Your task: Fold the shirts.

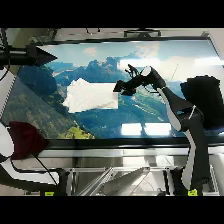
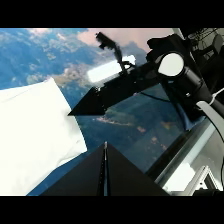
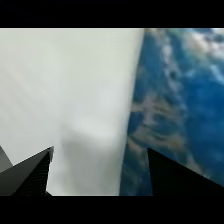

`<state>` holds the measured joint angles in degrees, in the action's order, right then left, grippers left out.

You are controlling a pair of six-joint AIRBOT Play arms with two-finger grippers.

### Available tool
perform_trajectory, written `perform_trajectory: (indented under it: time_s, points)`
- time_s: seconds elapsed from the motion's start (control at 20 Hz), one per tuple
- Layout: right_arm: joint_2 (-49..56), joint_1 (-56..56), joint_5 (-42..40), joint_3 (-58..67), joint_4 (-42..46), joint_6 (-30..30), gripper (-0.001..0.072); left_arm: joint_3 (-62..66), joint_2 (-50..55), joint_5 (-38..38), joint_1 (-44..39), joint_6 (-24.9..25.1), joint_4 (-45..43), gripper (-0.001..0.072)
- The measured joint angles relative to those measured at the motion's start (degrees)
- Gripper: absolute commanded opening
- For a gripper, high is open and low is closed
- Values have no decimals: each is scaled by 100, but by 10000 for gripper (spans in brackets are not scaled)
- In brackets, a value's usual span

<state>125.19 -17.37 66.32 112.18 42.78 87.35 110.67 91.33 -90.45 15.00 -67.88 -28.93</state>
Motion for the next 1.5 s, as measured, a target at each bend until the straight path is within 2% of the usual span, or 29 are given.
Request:
perform_trajectory:
  time_s: [0.05,0.1,0.2,0.25,0.5,0.7,0.9,1.15,1.35,1.5]
  points:
    - [74,-74,-70,0,-179,-39,651,0,0,0,0,2,0,6]
    - [138,-142,-101,0,-306,-57,582,0,0,0,0,7,-2,5]
    - [254,-269,-160,-9,-365,-144,64,2,0,-2,0,31,-4,6]
    - [304,-313,-151,-20,-393,-199,17,2,0,-4,0,46,-4,5]
    - [-94,-315,-20,2,-970,-549,16,2,2,-44,0,46,-4,6]
    - [-1231,42,754,7,-986,-435,16,2,2,-81,0,44,-4,6]
    - [-2675,560,1847,7,-286,57,14,2,2,-227,-11,-50,-4,5]
    - [-4291,1412,2664,-2,1178,688,15,2,2,-501,-76,-223,-2,6]
    - [-4819,2369,2835,-4,1738,911,17,2,2,-623,-284,-306,0,5]
    - [-4708,3156,2533,-7,1875,960,16,2,4,-619,-529,-308,0,6]
